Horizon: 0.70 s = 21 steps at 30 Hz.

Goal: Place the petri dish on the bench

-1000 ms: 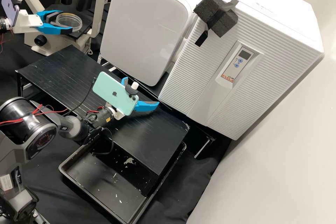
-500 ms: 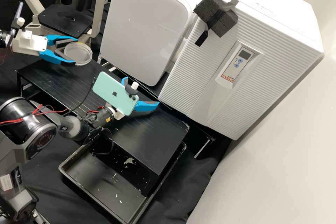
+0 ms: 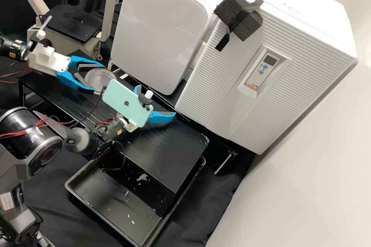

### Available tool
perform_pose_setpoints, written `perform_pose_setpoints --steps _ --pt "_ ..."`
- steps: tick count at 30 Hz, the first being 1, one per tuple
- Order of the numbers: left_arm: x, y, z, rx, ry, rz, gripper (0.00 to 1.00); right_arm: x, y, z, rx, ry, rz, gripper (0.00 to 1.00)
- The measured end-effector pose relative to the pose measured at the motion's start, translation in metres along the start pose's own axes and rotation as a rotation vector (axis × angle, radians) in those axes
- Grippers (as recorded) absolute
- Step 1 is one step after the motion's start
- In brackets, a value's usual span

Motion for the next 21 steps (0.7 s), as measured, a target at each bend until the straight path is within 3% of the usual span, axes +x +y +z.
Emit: perform_pose_setpoints --steps 8,16,21 --pt "0.015 -0.008 0.008 0.008 -0.046 -0.038 0.0 0.0 0.0 0.0 0.0 0.0 0.0 1.0" --pt "0.03 -0.02 -0.008 0.004 0.009 -0.1 0.0 0.0 0.0 0.0 0.0 0.0 0.0 1.0" --pt "0.036 -0.023 -0.013 0.0 0.011 -0.101 0.0 0.0 0.0 0.0 0.0 0.0 0.0 1.0"
